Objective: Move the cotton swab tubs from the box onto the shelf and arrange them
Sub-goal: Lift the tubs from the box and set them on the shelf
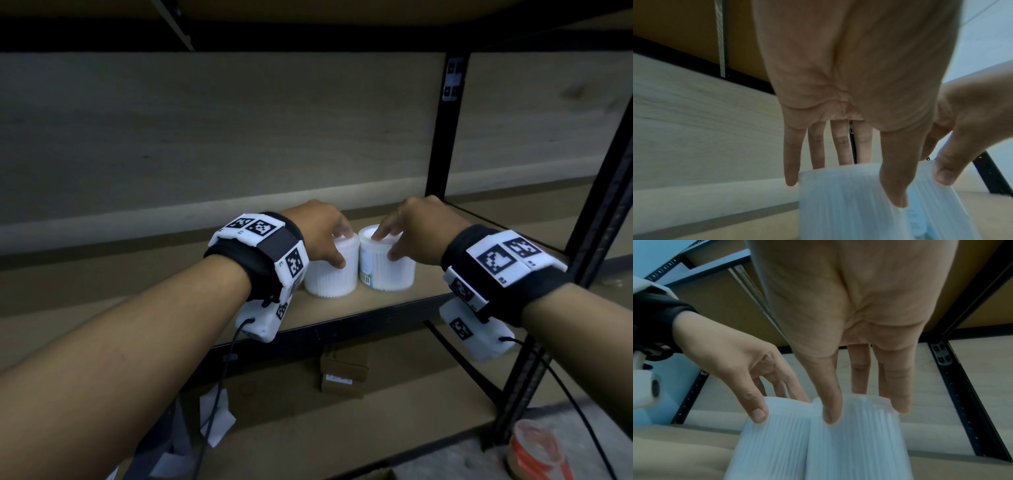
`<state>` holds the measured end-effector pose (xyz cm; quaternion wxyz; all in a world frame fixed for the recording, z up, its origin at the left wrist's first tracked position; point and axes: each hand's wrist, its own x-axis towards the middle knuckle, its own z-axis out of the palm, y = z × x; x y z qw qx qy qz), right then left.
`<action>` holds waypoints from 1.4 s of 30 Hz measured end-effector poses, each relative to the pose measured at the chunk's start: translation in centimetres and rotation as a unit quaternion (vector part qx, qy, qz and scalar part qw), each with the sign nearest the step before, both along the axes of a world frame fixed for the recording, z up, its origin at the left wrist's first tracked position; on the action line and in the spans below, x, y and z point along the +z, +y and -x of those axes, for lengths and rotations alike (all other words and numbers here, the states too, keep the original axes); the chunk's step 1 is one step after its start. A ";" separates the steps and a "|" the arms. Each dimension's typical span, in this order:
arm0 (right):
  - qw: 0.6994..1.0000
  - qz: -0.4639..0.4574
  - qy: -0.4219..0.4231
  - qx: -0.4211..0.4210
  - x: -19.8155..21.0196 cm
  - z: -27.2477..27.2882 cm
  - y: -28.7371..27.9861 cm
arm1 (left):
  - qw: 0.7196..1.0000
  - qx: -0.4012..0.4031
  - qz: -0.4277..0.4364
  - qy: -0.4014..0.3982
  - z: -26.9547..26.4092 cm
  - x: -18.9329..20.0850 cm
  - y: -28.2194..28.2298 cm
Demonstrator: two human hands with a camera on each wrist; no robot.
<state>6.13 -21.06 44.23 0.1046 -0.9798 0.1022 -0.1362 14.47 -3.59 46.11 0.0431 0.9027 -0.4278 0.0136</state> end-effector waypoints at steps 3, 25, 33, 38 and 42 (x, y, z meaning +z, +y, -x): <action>1.000 -0.003 0.006 -0.003 0.1 -1.0 -0.5 | 1.000 0.004 -0.003 0.000 -0.9 0.0 -0.7; 0.999 0.007 -0.042 -0.020 -2.8 -10.5 -4.9 | 0.991 0.045 0.118 0.035 -9.2 -4.0 -4.3; 0.999 0.030 -0.001 -0.023 -2.4 -13.2 -5.9 | 0.989 0.068 0.124 0.043 -11.7 -4.2 -5.8; 1.000 0.025 -0.001 -0.017 -2.2 -14.4 -6.2 | 0.989 0.058 0.132 0.031 -12.7 -4.0 -6.2; 0.999 0.026 0.013 -0.017 -1.8 -15.2 -6.4 | 0.989 0.059 0.133 0.027 -13.4 -4.1 -6.6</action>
